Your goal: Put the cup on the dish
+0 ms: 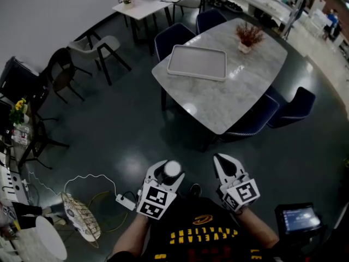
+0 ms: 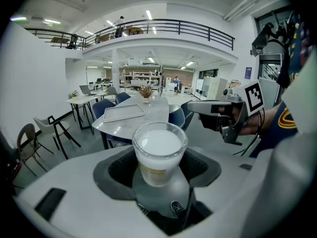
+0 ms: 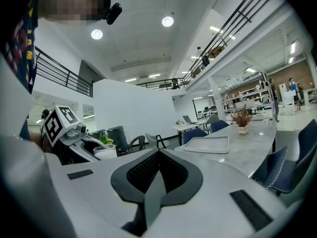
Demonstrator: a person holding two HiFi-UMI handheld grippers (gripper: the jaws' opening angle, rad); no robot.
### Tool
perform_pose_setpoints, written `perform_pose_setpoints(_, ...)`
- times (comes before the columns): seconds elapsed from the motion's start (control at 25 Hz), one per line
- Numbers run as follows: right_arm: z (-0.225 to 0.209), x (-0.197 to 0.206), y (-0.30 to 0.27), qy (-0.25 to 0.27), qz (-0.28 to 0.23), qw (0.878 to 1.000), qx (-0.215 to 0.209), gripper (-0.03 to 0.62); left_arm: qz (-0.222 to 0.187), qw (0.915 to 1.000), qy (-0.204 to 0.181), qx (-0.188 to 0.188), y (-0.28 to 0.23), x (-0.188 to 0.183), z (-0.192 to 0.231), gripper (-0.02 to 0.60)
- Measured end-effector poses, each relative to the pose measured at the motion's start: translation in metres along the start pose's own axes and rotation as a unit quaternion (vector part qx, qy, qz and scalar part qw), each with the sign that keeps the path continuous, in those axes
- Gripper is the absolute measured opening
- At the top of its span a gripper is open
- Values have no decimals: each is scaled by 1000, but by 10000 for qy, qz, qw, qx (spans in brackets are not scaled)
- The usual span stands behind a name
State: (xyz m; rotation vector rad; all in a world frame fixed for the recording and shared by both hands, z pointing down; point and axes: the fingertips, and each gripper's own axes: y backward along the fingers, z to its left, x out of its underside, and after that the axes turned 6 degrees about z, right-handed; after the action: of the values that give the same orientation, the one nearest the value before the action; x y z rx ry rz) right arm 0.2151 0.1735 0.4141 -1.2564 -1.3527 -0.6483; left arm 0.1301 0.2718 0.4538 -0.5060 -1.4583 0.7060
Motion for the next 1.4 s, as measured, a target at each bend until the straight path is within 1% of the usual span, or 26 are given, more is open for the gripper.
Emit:
perform_pose_setpoints(0.24,-9,-7,-46,-104,36,9999,120,4,10,9998,-94,150,-17,-13,45,261)
perform_pose_setpoints(0.64,-4,-46,-138,-201,-99,9990,386,4,-28,9988,-376,325,-27,-44,146,261)
perform_pose_setpoints(0.88,0,-51,-181,-250,-9,9979,595,3,-27,9979,-440,466,-33,-48,200,259)
perform_pose_setpoints(1.0,2,-54,-201,-313,26,9975,631,4,-55,9977,-451,503,-34,-52,222,259)
perform_pose_setpoints(1.16,10,-58,-222,-285,108,9979,568,4,-100,9981,-377,487,-34,-56,249,261)
perform_pose_setpoints(1.4,-4,-63,-249,-374,199,9974,577,3,-87,9987,-243,450,-46,-68,278,261)
